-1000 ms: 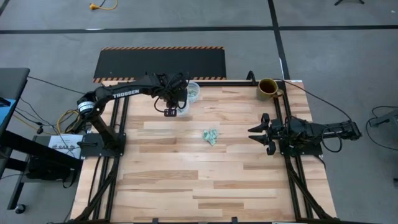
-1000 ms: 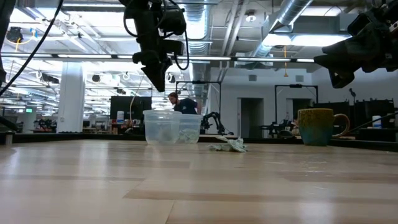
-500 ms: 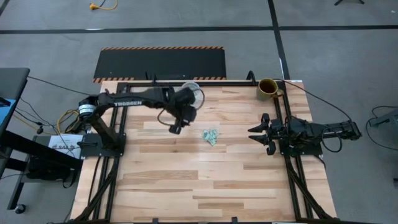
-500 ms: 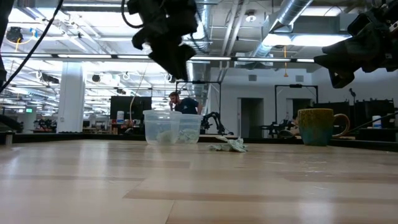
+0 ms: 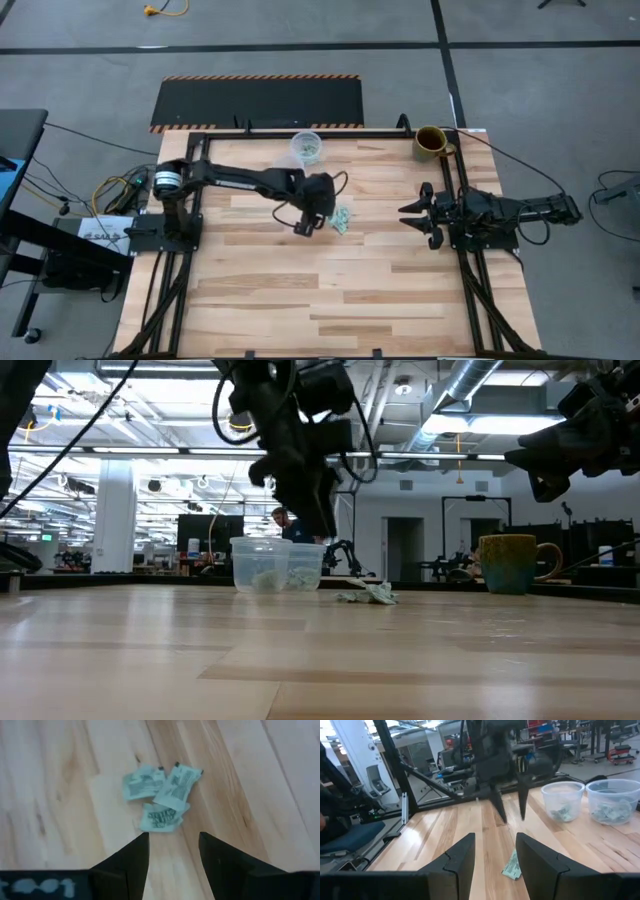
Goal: Pick and place items into bin
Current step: Put the stevia packet into the bottom bin
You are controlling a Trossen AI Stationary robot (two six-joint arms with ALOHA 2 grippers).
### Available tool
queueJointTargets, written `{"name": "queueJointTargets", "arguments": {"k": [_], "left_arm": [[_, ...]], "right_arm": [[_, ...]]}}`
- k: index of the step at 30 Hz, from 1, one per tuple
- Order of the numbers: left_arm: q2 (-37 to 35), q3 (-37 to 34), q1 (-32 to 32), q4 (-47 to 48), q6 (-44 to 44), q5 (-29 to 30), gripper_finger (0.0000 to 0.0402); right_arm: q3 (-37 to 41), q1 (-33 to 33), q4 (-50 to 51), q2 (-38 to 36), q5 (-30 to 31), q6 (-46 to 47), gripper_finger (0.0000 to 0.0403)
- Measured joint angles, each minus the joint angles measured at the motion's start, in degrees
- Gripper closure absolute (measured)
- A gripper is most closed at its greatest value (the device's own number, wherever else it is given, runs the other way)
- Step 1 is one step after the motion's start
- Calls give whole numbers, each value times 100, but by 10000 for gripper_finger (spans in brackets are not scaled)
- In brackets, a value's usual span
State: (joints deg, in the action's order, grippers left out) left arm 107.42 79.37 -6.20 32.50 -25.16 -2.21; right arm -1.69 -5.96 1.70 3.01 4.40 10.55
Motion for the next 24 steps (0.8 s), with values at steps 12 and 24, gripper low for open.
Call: {"name": "queueJointTargets", "arguments": {"k": [12,24], "left_arm": [[527,7,214,-962,78,-45,240],[831,2,215,-872,119,-25,240]], "right_arm": [[2,0,-31,28,13,0,267],[7,-1,-26,78,9,0,267]]}}
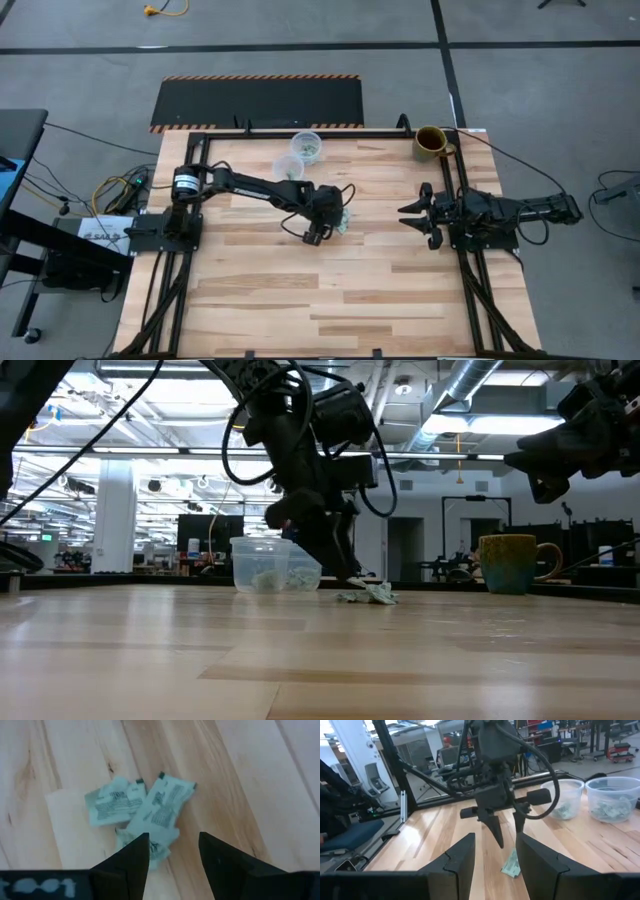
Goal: Pick and place items into bin
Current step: Put the stevia packet into the bottom bin
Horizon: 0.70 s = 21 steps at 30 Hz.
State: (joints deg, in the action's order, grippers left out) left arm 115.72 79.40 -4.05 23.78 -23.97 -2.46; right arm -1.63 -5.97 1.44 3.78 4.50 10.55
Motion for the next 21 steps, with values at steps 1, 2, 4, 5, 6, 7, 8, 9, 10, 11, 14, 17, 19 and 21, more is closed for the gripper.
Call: {"name": "queueJointTargets", "arguments": {"k": [1,2,4,5,6,7,8,9,10,11,14,17,19,21], "left_arm": [[25,0,0,-23,2,19,240],[59,6,0,-83,5,45,240],[83,-2,-7,33,14,154,240],[83,-2,-9,43,16,187,240],[92,-2,-12,-25,18,211,240],[129,9,-13,-102,23,240,240],[157,9,-13,-143,57,308,240],[166,3,-13,-88,104,406,240],[168,-2,-13,-38,132,479,240],[195,1,-13,-64,136,496,240],[264,0,-20,22,133,493,240],[263,3,-17,2,134,496,240],[262,4,-17,12,148,593,240],[262,4,-27,44,162,684,243]], "right_arm": [[-1,1,0,4,2,0,267],[-1,1,-1,3,2,0,267],[-2,1,-1,-5,6,0,267],[-2,1,11,1,5,0,267],[-2,1,14,0,2,0,267],[-2,-1,10,-6,2,0,267],[-2,1,14,-2,2,0,267],[-2,1,17,3,3,0,267],[-2,0,15,0,-2,0,267],[-2,0,16,0,-2,0,267],[-2,-1,17,1,-3,0,267],[-4,-1,16,1,0,0,267],[-4,1,15,1,0,0,267],[-4,0,12,1,0,0,267]]}}
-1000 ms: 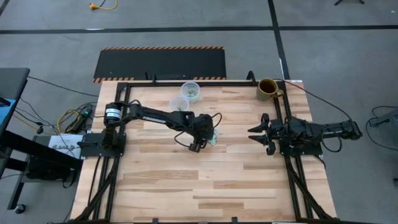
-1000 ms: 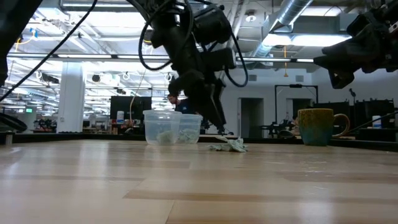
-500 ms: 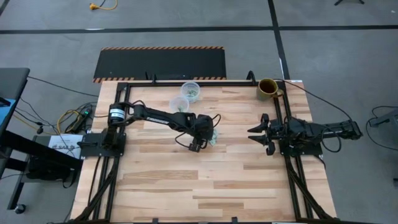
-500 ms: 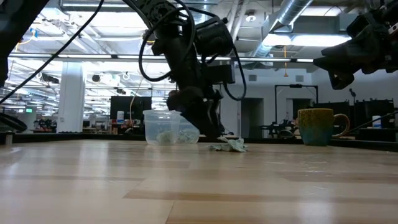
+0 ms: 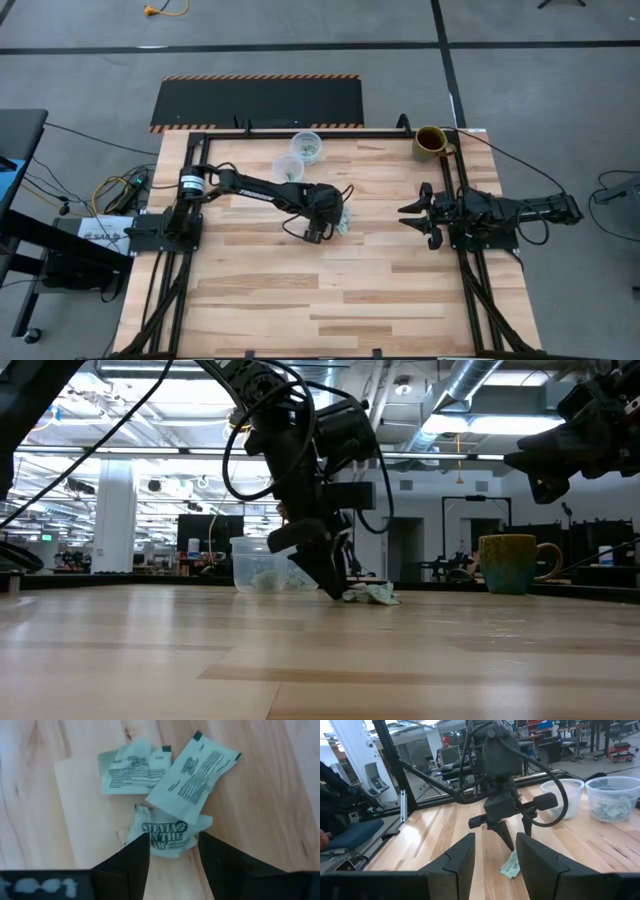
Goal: Pick and place items into bin
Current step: Put the stevia packet into the bottom bin
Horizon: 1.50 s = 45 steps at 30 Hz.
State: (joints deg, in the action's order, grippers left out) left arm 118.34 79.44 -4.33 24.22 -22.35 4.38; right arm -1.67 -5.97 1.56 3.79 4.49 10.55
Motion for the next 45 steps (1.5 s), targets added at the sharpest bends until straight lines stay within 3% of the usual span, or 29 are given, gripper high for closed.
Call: {"name": "queueJointTargets", "arguments": {"k": [5,13,20,24,34,37,41,45], "left_arm": [[-1,0,-44,210,7,-82,272],[-11,0,-35,501,203,-101,392],[-26,8,-38,715,271,27,400],[-20,254,-29,1451,345,261,401],[-67,2010,-59,4086,-48,2017,401],[-328,2494,-166,4634,-119,2095,401],[-895,2623,-486,5019,-143,2068,401],[-1395,2623,-1063,5153,134,1495,401]], "right_arm": [[0,2,0,0,0,0,267],[0,0,0,0,0,0,267],[0,2,0,0,1,0,267],[0,2,0,0,0,0,267],[-2,0,8,0,1,0,267],[-2,0,9,0,2,0,267],[-2,0,11,0,2,0,267],[-4,2,11,-2,2,0,267]]}}
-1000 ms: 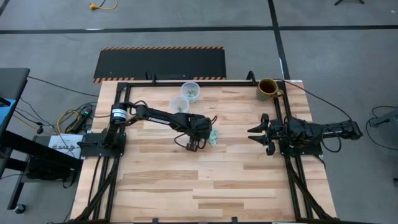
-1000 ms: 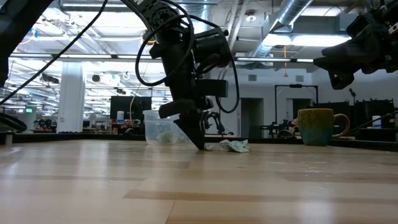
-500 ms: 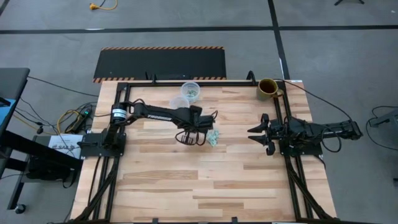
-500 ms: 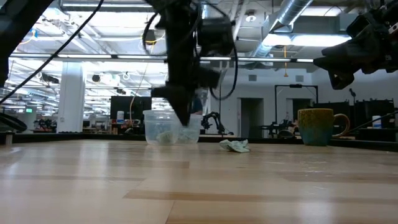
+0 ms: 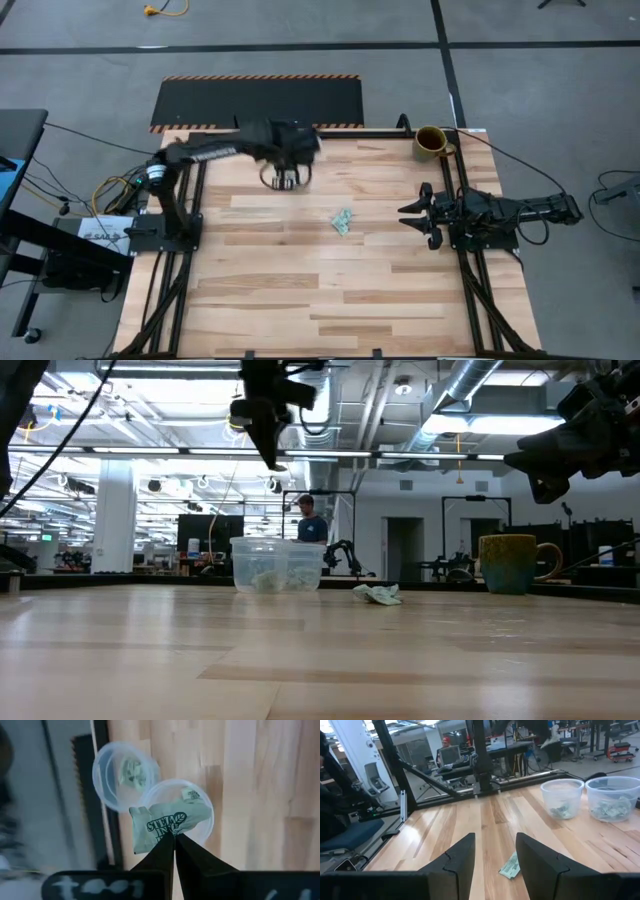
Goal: Pick and place items into bin
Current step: Put the stevia packet into the bottom bin
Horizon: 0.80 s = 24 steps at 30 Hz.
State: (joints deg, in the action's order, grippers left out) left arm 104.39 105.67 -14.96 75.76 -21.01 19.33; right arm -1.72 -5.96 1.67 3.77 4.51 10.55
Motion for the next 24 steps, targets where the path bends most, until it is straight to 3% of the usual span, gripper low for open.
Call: {"name": "queueJointTargets", "arguments": {"k": [4,8,17,24], "left_arm": [[-143,-1,-605,-5,289,-1070,401],[-161,-282,-993,-95,82,-1655,401],[-168,-1618,-1337,-761,-705,-2107,401],[-169,-1910,-1257,-1115,-934,-2107,401]], "right_arm": [[0,0,2,0,0,0,267],[0,-2,2,1,0,0,267],[0,-1,2,0,0,0,267],[0,-2,2,0,0,0,267]]}}
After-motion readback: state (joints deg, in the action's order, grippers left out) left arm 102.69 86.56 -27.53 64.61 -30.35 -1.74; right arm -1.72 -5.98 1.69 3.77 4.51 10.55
